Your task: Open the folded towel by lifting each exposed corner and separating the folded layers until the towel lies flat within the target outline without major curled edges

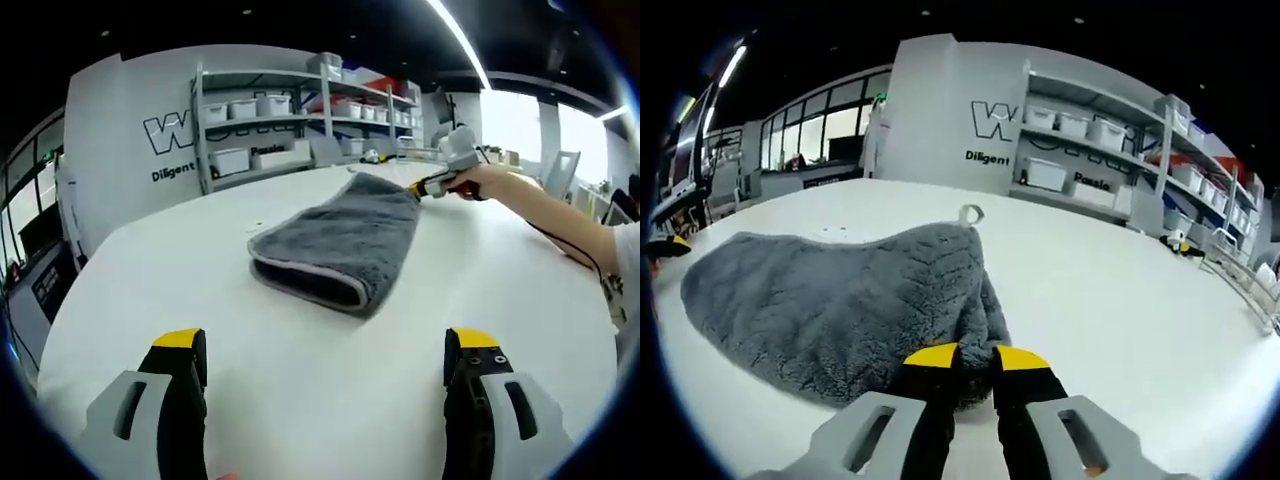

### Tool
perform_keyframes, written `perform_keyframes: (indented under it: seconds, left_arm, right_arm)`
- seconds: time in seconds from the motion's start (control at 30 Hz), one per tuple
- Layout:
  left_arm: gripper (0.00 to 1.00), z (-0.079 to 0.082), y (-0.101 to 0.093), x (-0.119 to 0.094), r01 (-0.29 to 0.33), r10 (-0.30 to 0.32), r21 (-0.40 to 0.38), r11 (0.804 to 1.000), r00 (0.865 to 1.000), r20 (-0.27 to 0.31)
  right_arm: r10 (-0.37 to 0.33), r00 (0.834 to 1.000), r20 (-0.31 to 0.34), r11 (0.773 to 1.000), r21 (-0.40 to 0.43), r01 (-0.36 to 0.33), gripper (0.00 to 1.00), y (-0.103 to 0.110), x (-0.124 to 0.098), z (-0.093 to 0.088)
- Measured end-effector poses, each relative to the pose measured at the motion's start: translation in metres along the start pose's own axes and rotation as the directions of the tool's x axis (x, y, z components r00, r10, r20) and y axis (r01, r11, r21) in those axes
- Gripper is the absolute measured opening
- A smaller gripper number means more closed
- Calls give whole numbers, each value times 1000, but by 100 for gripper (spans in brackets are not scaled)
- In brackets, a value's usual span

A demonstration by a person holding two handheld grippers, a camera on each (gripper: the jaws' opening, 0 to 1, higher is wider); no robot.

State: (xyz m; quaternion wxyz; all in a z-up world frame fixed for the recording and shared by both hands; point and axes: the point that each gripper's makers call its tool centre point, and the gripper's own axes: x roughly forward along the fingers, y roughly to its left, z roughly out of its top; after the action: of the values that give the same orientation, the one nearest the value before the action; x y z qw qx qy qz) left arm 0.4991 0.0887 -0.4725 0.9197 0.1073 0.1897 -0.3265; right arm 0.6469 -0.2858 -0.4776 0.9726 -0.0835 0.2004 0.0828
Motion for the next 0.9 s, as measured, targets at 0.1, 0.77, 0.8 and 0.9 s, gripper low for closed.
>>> perform_keyframes:
  seconds: [0.1, 0.77, 0.8, 0.9]
  left_arm:
    - [97, 0, 0, 0, 1, -1, 0, 1000, 1000, -1]
    - [97, 0, 0, 0, 0, 0, -1, 1000, 1000, -2]
    - [97, 0, 0, 0, 0, 0, 0, 1000, 1000, -2]
    - [97, 0, 0, 0, 1, -1, 0, 1000, 1000, -2]
  right_arm:
    - [3, 1000, 2, 1000, 12, -3, 9, 1, 0, 0]
    - [2, 1000, -2, 1000, 22, -2, 9, -2, 0, -2]
    - [3, 1000, -2, 1000, 22, -3, 10, -2, 0, -2]
    - [-1, 1000, -3, 1000, 19, 1, 11, -3, -1, -2]
